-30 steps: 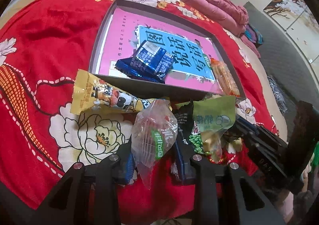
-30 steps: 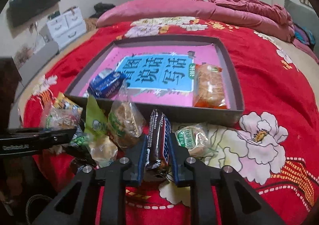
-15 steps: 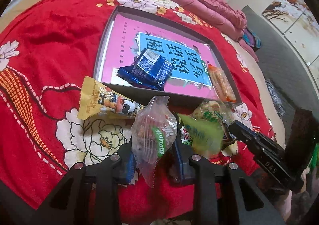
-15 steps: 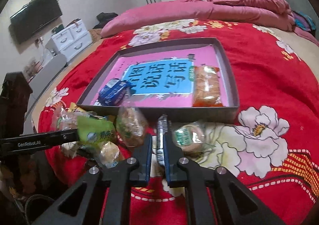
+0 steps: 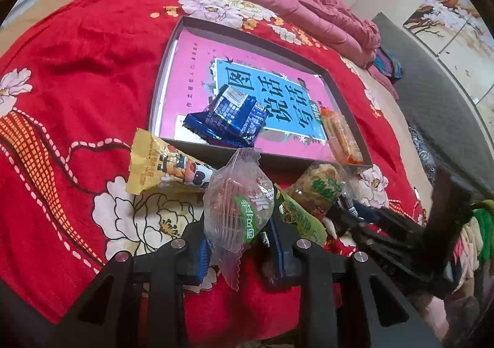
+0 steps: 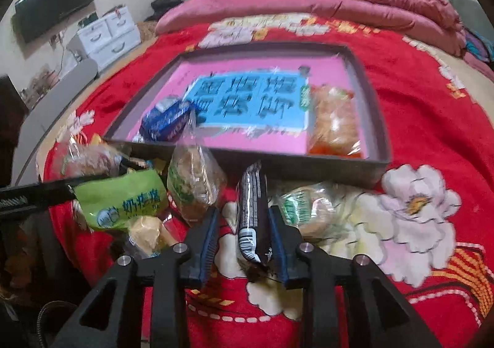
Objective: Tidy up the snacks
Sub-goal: 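Lift the clear bag with the left tool while the right tool lifts the Snickers bar toward the tray, then lower the clear bag over the tray with the left tool while the right tool lowers the Snickers bar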
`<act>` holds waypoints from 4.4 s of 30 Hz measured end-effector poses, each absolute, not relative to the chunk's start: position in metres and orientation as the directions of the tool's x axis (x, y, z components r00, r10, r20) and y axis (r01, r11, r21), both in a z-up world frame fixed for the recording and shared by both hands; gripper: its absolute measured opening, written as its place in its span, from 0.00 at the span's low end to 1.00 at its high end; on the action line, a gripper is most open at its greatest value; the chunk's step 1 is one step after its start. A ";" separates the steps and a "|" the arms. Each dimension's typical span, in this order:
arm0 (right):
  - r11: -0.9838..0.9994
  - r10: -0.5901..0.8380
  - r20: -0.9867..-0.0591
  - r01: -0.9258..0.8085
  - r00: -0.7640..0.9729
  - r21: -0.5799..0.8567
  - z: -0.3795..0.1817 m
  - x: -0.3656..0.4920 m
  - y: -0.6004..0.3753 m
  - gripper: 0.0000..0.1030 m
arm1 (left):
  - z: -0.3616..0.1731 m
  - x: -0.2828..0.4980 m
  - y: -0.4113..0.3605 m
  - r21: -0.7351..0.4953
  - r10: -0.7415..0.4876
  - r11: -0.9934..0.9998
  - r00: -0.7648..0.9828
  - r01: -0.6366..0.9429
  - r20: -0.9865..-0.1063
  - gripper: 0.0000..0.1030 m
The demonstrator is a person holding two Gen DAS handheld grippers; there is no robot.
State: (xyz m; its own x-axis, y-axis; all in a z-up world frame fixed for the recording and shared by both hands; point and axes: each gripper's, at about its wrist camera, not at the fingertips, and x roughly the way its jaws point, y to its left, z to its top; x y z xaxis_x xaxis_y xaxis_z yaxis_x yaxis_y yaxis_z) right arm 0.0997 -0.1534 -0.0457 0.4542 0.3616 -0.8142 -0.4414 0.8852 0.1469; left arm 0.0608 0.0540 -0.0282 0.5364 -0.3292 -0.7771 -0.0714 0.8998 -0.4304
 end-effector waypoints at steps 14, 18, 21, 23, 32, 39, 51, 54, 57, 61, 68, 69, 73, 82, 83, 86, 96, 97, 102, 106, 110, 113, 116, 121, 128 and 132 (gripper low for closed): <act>0.888 0.391 -0.771 -0.427 0.502 0.173 -0.030 0.096 -0.167 0.17 | -0.019 0.060 0.057 -0.446 -0.338 0.893 0.560 -0.063 -0.756 0.32; 0.883 0.432 -0.730 -0.415 0.530 0.221 -0.016 0.094 -0.179 0.17 | -0.012 0.059 0.060 -0.452 -0.339 0.890 0.576 -0.060 -0.744 0.32; 0.881 0.448 -0.701 -0.407 0.555 0.241 -0.007 0.093 -0.186 0.17 | -0.005 0.060 0.064 -0.456 -0.336 0.888 0.589 -0.063 -0.735 0.32; 0.882 0.453 -0.684 -0.398 0.571 0.252 -0.002 0.094 -0.191 0.17 | -0.001 0.062 0.067 -0.456 -0.330 0.887 0.599 -0.066 -0.730 0.32; 0.897 0.440 -0.625 -0.341 0.644 0.280 0.015 0.107 -0.213 0.17 | 0.012 0.073 0.081 -0.441 -0.284 0.892 0.640 -0.096 -0.714 0.32; 0.908 0.418 -0.605 -0.297 0.678 0.295 0.020 0.118 -0.230 0.17 | 0.012 0.088 0.091 -0.421 -0.244 0.898 0.653 -0.127 -0.717 0.32; 0.922 0.384 -0.602 -0.259 0.700 0.287 0.019 0.129 -0.239 0.17 | -0.002 0.110 0.089 -0.371 -0.198 0.916 0.634 -0.152 -0.747 0.32; 0.922 0.384 -0.600 -0.260 0.702 0.285 0.019 0.131 -0.239 0.17 | -0.006 0.114 0.091 -0.357 -0.184 0.920 0.627 -0.161 -0.757 0.32; 0.923 0.383 -0.601 -0.261 0.701 0.283 0.019 0.133 -0.238 0.17 | -0.009 0.117 0.091 -0.341 -0.169 0.925 0.623 -0.168 -0.764 0.32; 0.924 0.381 -0.606 -0.265 0.699 0.275 0.017 0.135 -0.235 0.17 | -0.013 0.120 0.091 -0.335 -0.163 0.926 0.616 -0.174 -0.770 0.32; 0.929 0.371 -0.621 -0.267 0.690 0.258 0.012 0.145 -0.228 0.17 | -0.019 0.126 0.087 -0.304 -0.139 0.936 0.607 -0.177 -0.782 0.32; 0.929 0.369 -0.624 -0.266 0.689 0.256 0.011 0.146 -0.228 0.17 | -0.020 0.127 0.086 -0.291 -0.130 0.940 0.604 -0.176 -0.787 0.32; 0.932 0.362 -0.634 -0.258 0.684 0.254 0.007 0.151 -0.226 0.17 | -0.024 0.131 0.085 -0.283 -0.124 0.942 0.596 -0.180 -0.793 0.32; 0.942 0.335 -0.654 -0.232 0.678 0.242 -0.003 0.162 -0.225 0.17 | -0.026 0.136 0.076 -0.257 -0.109 0.952 0.596 -0.169 -0.795 0.32; 0.944 0.331 -0.655 -0.231 0.679 0.238 -0.004 0.163 -0.224 0.17 | -0.027 0.137 0.075 -0.259 -0.112 0.951 0.593 -0.168 -0.797 0.32; 0.947 0.321 -0.660 -0.228 0.679 0.226 -0.006 0.165 -0.222 0.17 | -0.031 0.138 0.072 -0.254 -0.113 0.953 0.586 -0.165 -0.803 0.32; 0.955 0.295 -0.673 -0.220 0.678 0.198 -0.012 0.171 -0.217 0.17 | -0.034 0.138 0.068 -0.261 -0.127 0.952 0.574 -0.157 -0.809 0.32; 0.956 0.294 -0.675 -0.220 0.677 0.196 -0.013 0.172 -0.217 0.17 | -0.034 0.138 0.068 -0.265 -0.131 0.951 0.574 -0.157 -0.808 0.32; 0.960 0.279 -0.683 -0.219 0.675 0.176 -0.017 0.174 -0.214 0.18 | -0.034 0.139 0.068 -0.268 -0.134 0.950 0.573 -0.157 -0.809 0.32; 0.962 0.273 -0.691 -0.215 0.669 0.171 -0.021 0.175 -0.214 0.18 | -0.034 0.139 0.068 -0.271 -0.135 0.950 0.573 -0.158 -0.809 0.32; 0.962 0.271 -0.690 -0.216 0.671 0.168 -0.020 0.173 -0.215 0.19 | -0.034 0.138 0.068 -0.275 -0.139 0.948 0.572 -0.159 -0.809 0.32; 0.962 0.270 -0.689 -0.213 0.673 0.168 -0.019 0.171 -0.217 0.24 | -0.034 0.137 0.068 -0.277 -0.140 0.948 0.572 -0.159 -0.808 0.32; 0.958 0.285 -0.687 -0.215 0.669 0.188 -0.018 0.167 -0.220 0.29 | -0.034 0.136 0.067 -0.281 -0.143 0.946 0.572 -0.161 -0.808 0.32; 0.958 0.285 -0.680 -0.227 0.675 0.176 -0.013 0.160 -0.220 0.31 | -0.034 0.133 0.068 -0.289 -0.148 0.943 0.569 -0.166 -0.809 0.32; 0.948 0.314 -0.679 -0.260 0.664 0.184 -0.010 0.151 -0.218 0.31 | -0.032 0.131 0.072 -0.306 -0.160 0.936 0.565 -0.173 -0.809 0.32; 0.941 0.332 -0.683 -0.275 0.650 0.196 -0.011 0.150 -0.216 0.31 | -0.031 0.129 0.074 -0.311 -0.162 0.934 0.565 -0.177 -0.809 0.33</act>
